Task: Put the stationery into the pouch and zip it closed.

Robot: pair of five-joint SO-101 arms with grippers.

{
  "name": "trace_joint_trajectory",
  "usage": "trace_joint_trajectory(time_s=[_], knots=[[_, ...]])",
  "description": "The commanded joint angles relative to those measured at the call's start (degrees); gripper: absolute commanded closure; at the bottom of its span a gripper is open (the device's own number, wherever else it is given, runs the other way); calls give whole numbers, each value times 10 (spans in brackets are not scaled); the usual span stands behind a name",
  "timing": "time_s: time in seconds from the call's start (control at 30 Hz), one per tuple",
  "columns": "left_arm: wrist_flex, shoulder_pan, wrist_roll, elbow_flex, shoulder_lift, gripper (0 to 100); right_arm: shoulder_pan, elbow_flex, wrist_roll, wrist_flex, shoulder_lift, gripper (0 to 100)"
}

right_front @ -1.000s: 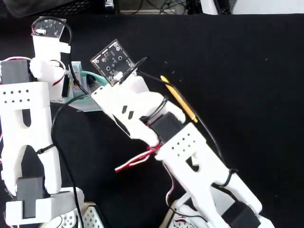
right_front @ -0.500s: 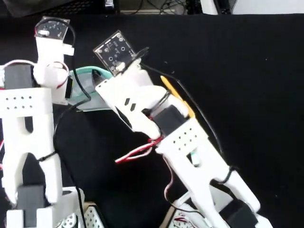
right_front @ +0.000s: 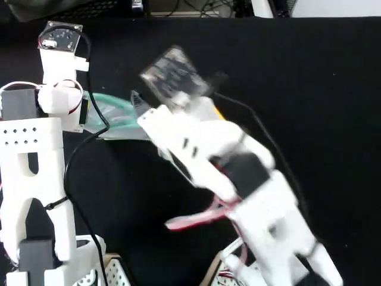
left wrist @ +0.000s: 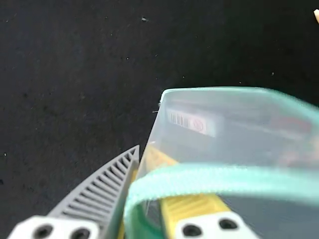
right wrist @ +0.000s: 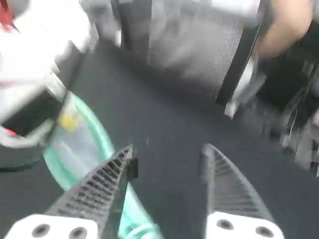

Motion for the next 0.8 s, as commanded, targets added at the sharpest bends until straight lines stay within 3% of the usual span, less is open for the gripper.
trace_joint_trajectory(time_s=[0.0,0.1,0.27,0.37,0.53,0.77], knots=[[1,-7,2,22,3,971,-7,-41,0,47,-88,747],[1,-7,2,22,3,971,15,-58,4,74,-141,748],[18,-25,2,15,2,971,196,29,-10,74,-130,838],[33,-29,2,-5,2,971,259,114,2,49,-69,864],[33,-25,2,-4,6,971,306,152,28,27,106,825],[33,-27,2,-4,7,971,338,36,105,47,377,818]])
